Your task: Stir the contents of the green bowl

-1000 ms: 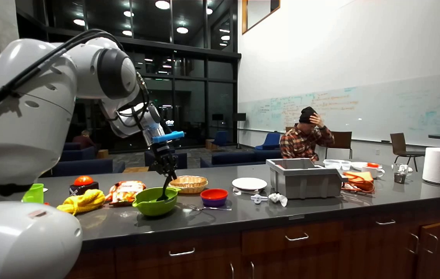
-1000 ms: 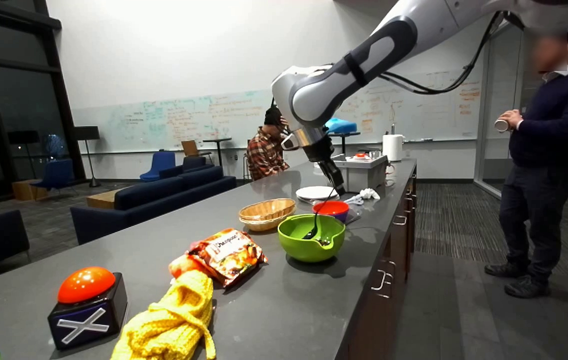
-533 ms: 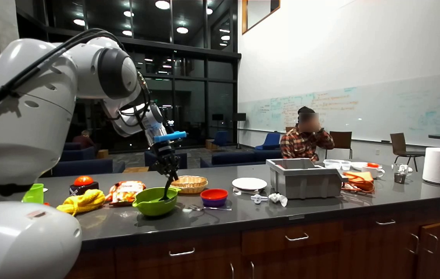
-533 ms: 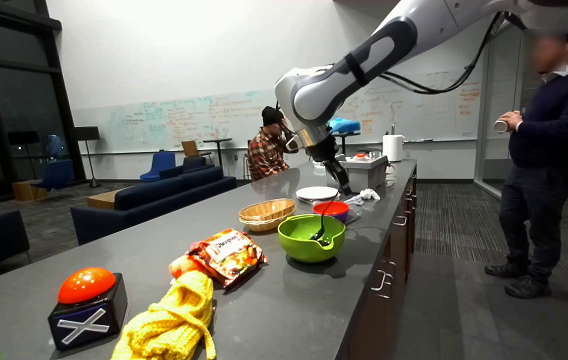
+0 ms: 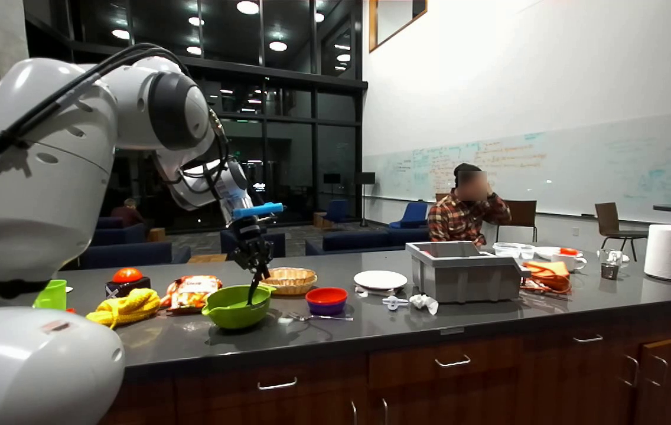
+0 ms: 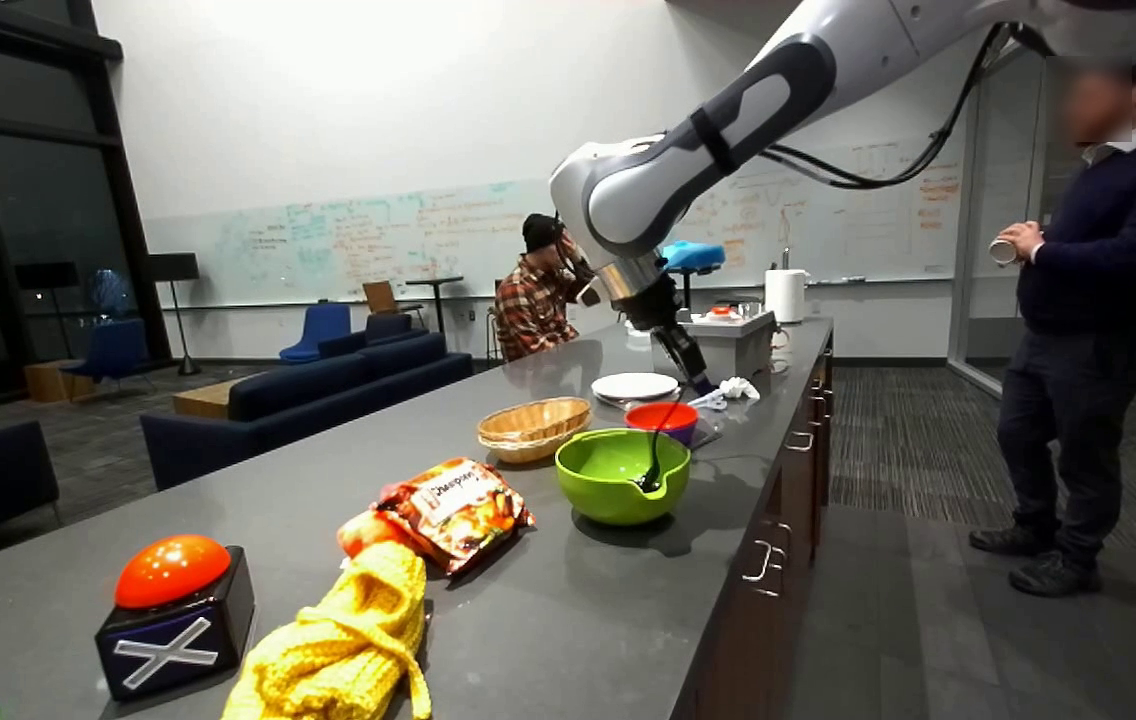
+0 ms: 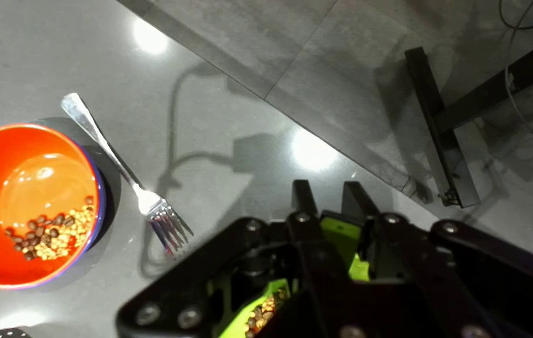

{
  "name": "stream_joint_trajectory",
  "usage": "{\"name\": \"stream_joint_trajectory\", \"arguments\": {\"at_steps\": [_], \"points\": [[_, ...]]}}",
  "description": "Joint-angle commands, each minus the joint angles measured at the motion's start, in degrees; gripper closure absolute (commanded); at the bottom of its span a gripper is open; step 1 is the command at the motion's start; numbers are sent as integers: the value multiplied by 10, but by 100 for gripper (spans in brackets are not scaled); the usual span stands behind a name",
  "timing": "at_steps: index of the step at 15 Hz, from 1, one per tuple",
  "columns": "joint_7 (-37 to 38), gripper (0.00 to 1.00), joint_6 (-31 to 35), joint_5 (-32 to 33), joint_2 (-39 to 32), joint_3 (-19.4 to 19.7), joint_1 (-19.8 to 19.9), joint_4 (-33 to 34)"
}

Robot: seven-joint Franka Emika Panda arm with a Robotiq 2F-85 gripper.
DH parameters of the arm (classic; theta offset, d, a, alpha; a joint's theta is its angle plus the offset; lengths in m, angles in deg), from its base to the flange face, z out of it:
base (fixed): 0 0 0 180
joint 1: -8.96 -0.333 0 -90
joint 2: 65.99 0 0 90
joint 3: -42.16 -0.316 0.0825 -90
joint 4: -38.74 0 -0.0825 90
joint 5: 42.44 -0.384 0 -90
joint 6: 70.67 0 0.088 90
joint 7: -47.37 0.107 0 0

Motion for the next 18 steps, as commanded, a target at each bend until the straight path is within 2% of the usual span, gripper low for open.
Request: {"name": "stream_joint_trajectory", "arguments": {"at_steps": [1, 8, 18], "points": [[-9, 94, -7, -11, 21, -8, -3, -22], [-21, 94, -1, -25, 10, -25, -13, -8], [-15, 94, -10, -34, -26, -14, -10, 52]]}}
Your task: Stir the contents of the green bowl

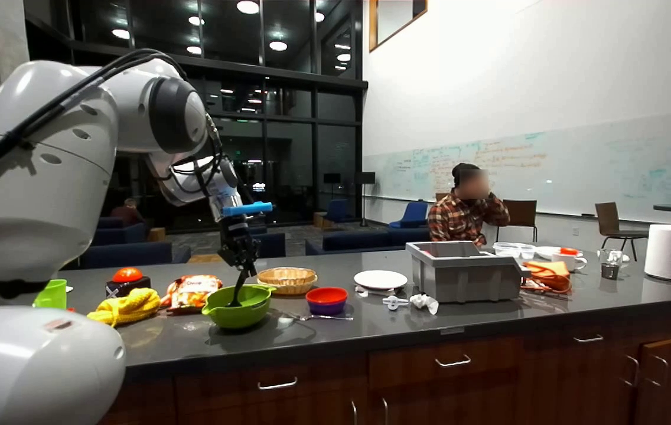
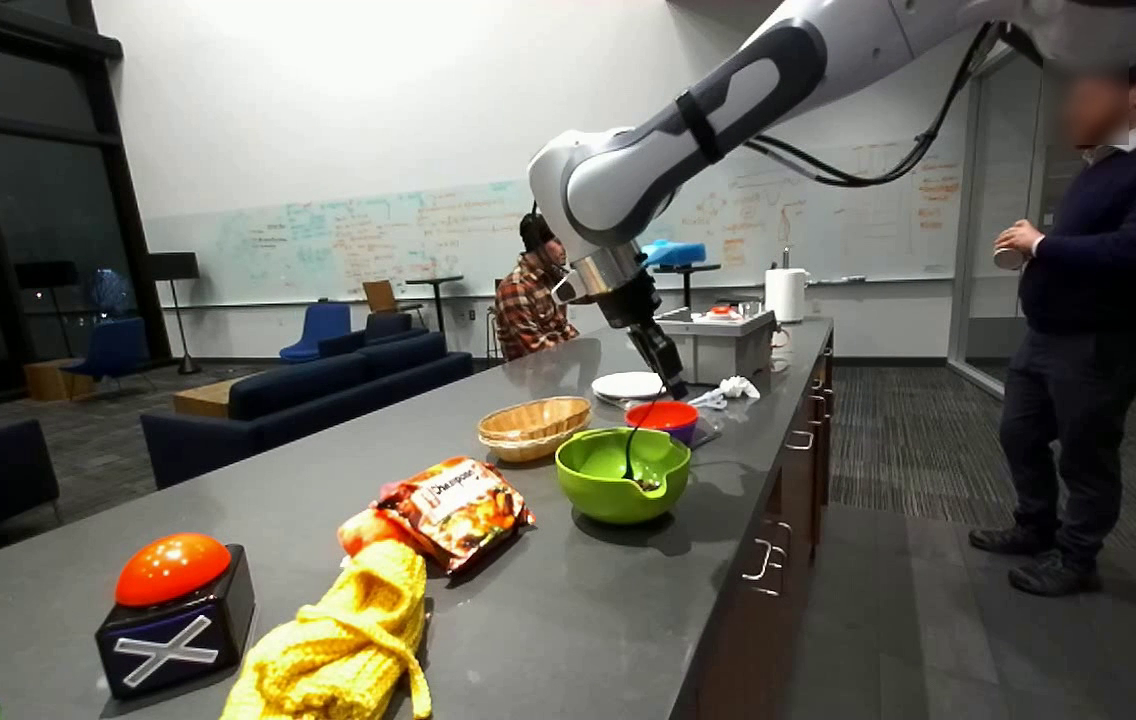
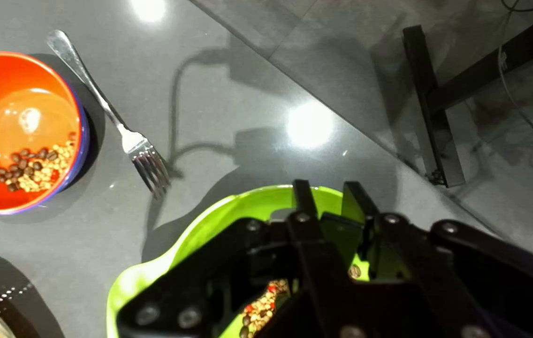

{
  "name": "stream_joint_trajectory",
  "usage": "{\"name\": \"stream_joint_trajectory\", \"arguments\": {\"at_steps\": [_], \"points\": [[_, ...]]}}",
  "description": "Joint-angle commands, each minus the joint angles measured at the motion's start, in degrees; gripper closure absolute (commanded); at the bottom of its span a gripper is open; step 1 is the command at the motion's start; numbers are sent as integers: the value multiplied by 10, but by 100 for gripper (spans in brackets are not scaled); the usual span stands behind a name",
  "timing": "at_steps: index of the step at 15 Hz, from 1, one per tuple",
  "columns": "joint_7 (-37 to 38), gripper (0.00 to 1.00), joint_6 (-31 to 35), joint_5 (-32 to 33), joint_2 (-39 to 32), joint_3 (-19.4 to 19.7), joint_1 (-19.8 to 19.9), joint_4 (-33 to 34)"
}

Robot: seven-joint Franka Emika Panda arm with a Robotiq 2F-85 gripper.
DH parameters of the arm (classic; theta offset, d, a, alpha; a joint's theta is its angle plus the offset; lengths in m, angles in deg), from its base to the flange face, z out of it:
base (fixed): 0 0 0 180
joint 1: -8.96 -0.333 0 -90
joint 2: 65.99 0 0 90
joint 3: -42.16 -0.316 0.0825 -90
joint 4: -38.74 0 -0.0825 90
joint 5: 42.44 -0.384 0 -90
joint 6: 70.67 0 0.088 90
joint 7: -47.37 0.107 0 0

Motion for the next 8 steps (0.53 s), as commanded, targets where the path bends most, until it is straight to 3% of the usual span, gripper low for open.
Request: {"name": "stream_joint_trajectory", "arguments": {"at_steps": [1, 8], "points": [[-5, 94, -13, -14, -21, 8, 4, 34], [2, 94, -20, -22, -34, 26, 18, 48]]}}
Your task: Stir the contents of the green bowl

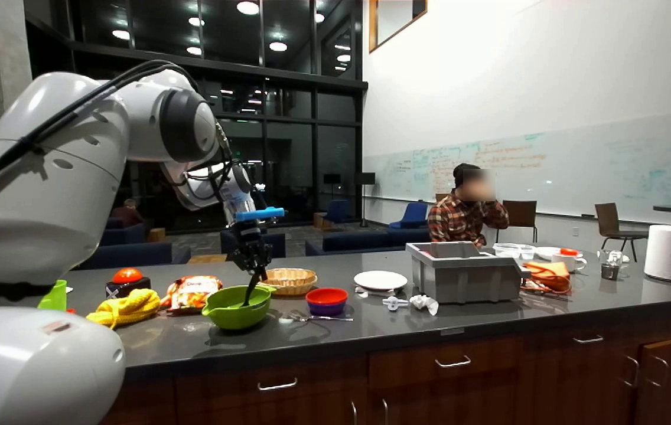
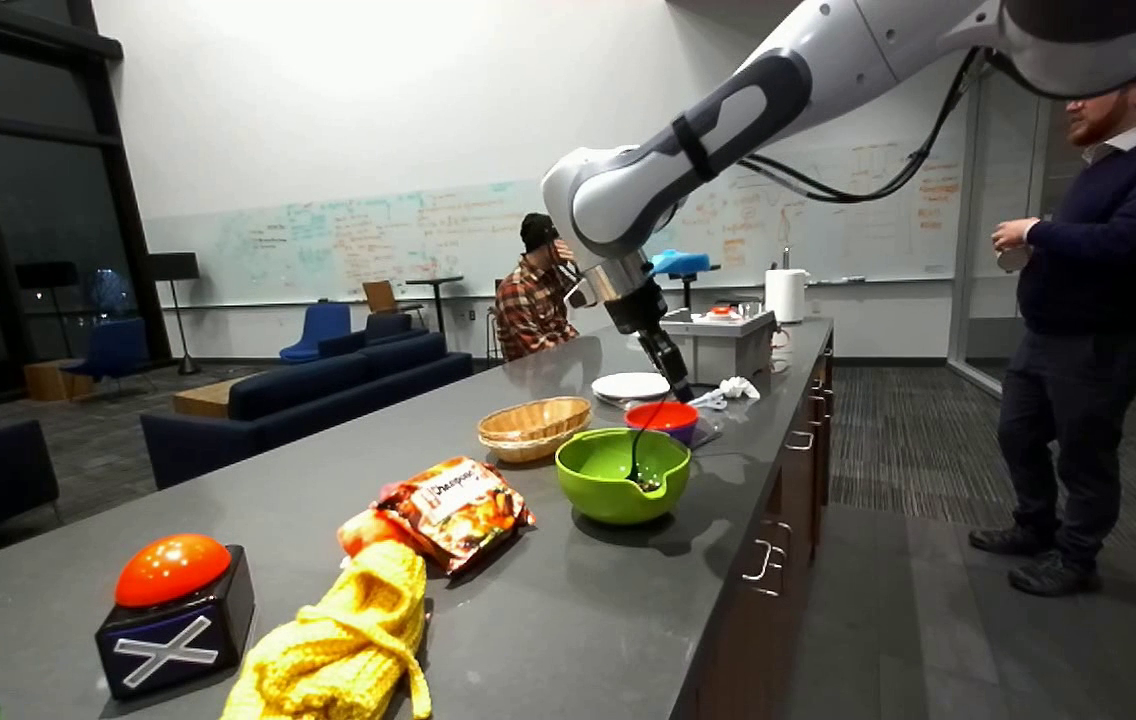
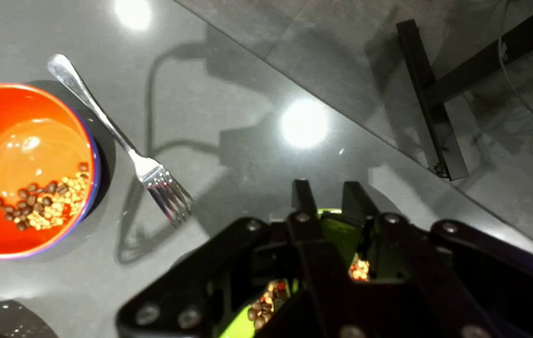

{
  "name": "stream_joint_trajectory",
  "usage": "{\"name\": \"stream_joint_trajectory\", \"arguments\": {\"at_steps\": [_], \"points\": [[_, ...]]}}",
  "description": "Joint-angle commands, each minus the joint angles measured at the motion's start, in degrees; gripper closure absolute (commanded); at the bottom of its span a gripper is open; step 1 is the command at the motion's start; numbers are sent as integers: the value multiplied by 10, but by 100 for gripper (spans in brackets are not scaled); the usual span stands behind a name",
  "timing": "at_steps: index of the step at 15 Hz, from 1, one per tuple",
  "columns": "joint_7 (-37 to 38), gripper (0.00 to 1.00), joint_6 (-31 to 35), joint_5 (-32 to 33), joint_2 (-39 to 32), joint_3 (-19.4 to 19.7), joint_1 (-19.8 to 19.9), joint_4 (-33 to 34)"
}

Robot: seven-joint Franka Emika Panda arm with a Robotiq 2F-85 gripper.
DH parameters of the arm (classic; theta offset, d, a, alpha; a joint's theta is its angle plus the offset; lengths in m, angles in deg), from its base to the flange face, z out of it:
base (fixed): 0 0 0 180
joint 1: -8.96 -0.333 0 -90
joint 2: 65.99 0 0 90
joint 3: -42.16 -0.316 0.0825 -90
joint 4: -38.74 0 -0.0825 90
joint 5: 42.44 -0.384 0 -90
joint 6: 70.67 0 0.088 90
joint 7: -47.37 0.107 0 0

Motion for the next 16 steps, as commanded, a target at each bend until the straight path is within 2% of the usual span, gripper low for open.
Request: {"name": "stream_joint_trajectory", "arguments": {"at_steps": [1, 10, 11, 12, 16], "points": [[1, 94, -17, -16, -4, 8, 9, 17], [-1, 94, -10, -27, 9, 8, 18, 0], [2, 53, -9, -27, 11, 8, 18, -2], [2, 53, -8, -27, 12, 7, 17, -3], [1, 29, 2, -28, 13, 6, 18, -8]]}}
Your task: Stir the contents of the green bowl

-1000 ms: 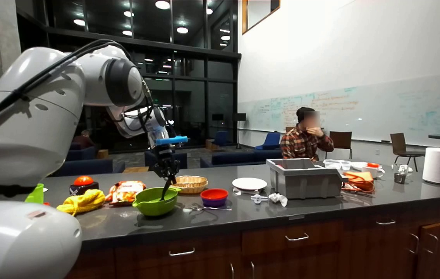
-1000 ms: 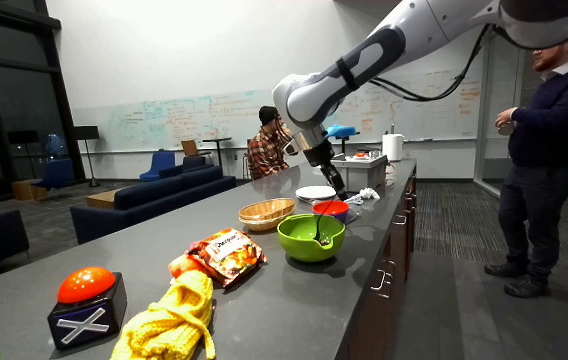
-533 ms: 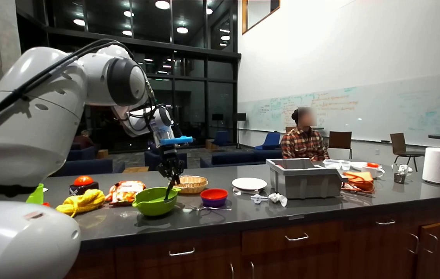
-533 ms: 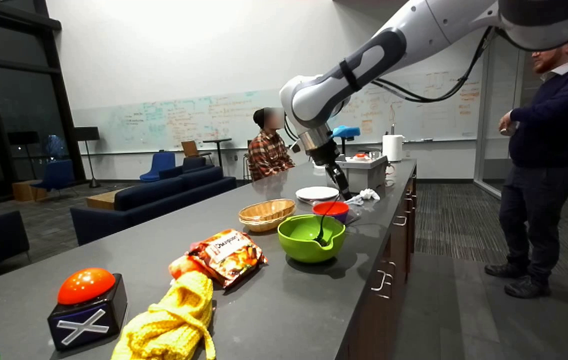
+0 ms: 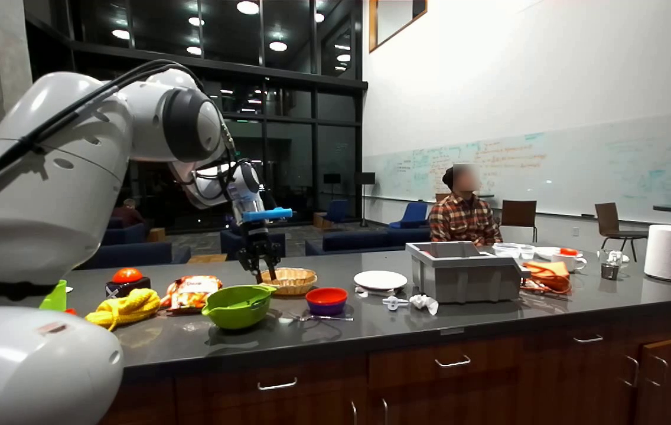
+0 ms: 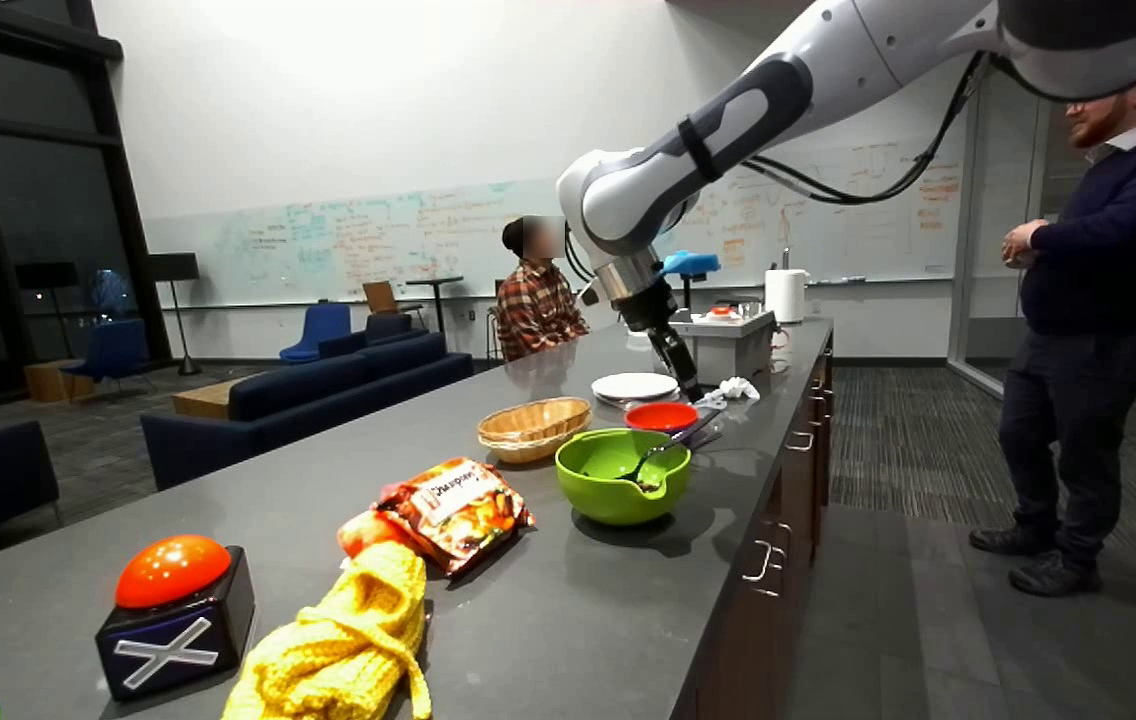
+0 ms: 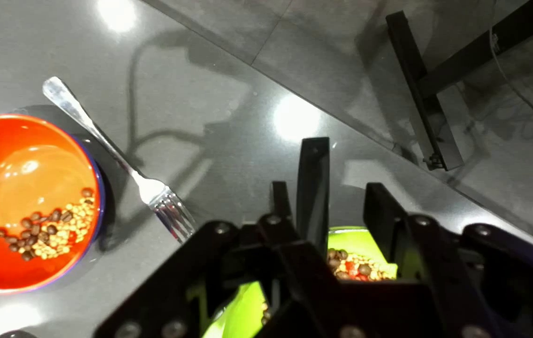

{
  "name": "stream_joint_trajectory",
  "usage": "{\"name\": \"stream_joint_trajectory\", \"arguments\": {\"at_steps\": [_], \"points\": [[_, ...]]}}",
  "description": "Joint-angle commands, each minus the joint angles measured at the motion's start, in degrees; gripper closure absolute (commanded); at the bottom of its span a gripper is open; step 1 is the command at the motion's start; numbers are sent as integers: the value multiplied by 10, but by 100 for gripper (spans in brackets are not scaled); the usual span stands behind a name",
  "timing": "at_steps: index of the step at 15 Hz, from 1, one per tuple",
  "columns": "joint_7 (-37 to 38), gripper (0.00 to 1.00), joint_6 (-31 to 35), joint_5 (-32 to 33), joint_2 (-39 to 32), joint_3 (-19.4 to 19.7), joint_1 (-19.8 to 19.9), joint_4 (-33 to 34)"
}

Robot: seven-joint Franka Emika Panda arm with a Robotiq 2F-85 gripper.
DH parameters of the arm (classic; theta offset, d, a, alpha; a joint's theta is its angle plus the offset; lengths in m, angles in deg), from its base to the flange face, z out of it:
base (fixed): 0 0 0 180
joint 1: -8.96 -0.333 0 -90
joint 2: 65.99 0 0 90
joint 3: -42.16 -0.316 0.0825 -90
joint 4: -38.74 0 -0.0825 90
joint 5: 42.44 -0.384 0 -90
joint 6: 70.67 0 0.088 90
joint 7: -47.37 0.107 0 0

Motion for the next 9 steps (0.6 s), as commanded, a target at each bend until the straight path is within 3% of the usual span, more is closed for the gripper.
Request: {"name": "stream_joint_trajectory", "arguments": {"at_steps": [1, 4, 9], "points": [[1, 23, 3, -12, 17, -2, 1, -14], [-3, 2, 11, -29, 22, -7, 5, -21], [-26, 0, 31, -106, 40, -20, 19, -45]]}}
